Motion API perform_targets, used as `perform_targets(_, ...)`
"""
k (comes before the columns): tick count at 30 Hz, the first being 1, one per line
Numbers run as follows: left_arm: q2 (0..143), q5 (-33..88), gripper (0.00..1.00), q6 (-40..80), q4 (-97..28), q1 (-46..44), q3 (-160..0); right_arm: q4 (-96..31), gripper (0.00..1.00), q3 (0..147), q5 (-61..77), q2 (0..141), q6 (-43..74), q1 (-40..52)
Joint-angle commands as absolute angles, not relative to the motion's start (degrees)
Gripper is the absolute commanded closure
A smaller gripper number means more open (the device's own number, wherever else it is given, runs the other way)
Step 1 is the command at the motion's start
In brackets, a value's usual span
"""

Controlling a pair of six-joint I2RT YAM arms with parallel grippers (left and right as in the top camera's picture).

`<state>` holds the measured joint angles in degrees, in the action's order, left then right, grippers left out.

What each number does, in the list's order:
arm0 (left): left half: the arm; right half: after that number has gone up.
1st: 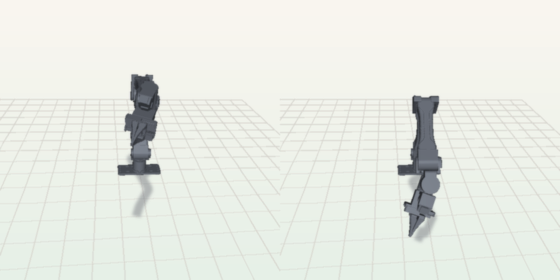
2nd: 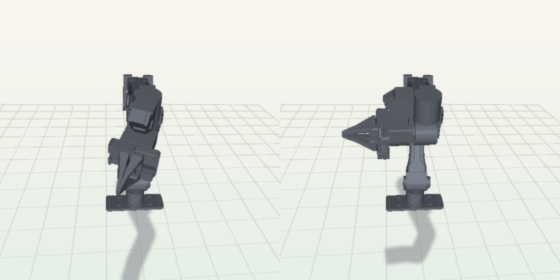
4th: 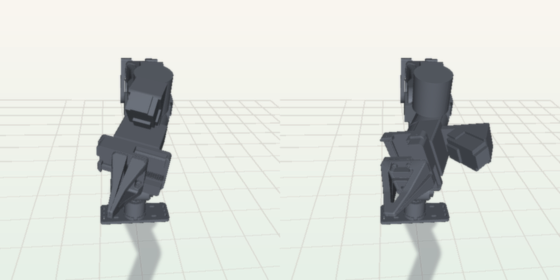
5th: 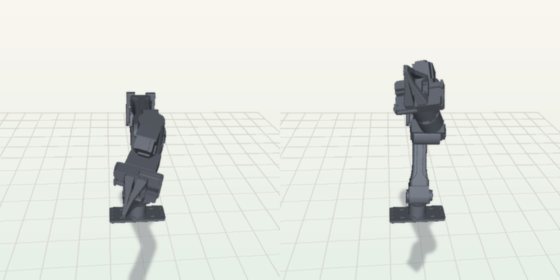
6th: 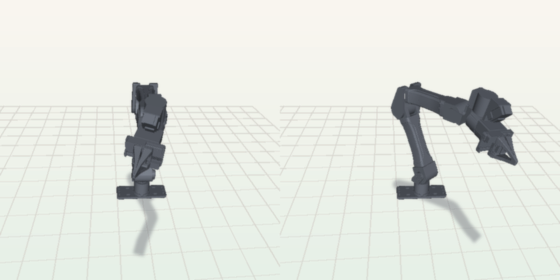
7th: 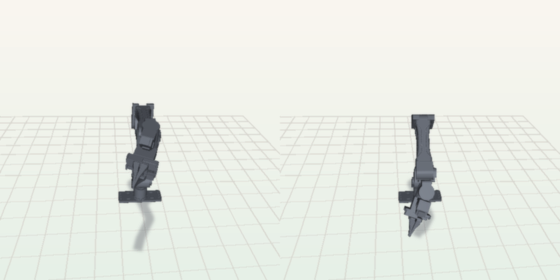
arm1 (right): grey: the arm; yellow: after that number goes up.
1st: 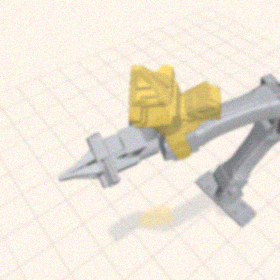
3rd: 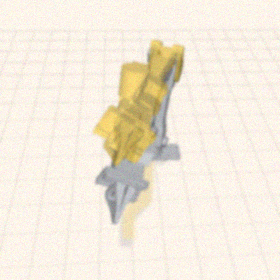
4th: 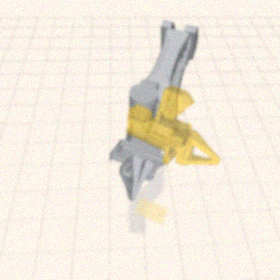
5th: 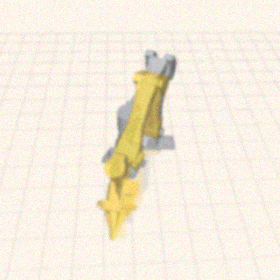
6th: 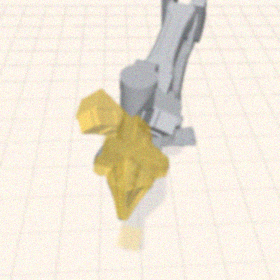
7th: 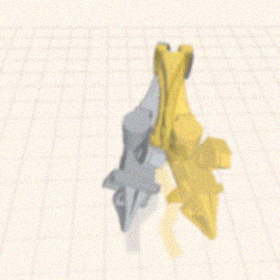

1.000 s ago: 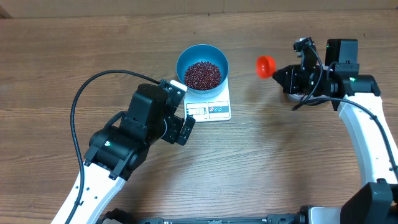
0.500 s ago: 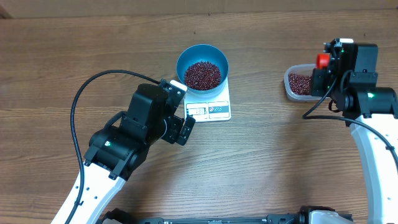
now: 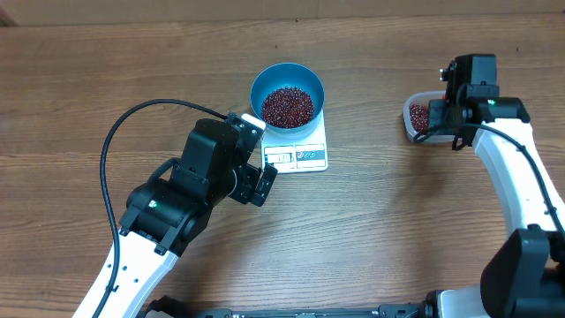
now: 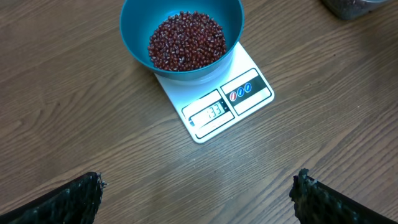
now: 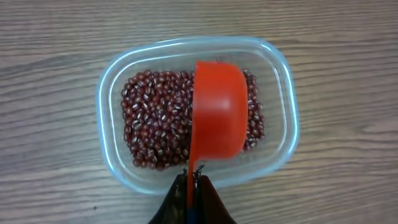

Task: Scoop item into bowl and weigh 150g on scale
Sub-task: 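Move the empty orange cup right back to the bean tub, then dip and drag the orange cup through the beans to scoop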

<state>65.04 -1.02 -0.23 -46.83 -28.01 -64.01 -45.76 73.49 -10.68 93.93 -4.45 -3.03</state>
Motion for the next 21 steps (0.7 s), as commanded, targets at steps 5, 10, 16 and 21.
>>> perform_targets(5,64.51,-0.16,0.0,-1.13,-46.72,-27.66,-64.77,-45.19,0.96,72.97,-7.4,96.23,-3.86,-3.53)
perform_targets(10,64.49,-0.16,0.01,-1.13,-46.72,-27.66,-64.77,-45.25,0.96,72.95,-6.76,98.06,-3.86,-5.23)
perform_targets(16,64.49,-0.16,0.0,-1.1,-46.74,-27.66,-64.77,-45.23,0.96,72.95,-0.75,100.4,-3.88,-9.45)
perform_targets(21,64.49,-0.16,0.01,-1.13,-46.72,-27.66,-64.77,-44.91,0.96,72.95,3.86,101.78,-4.8,-11.33)
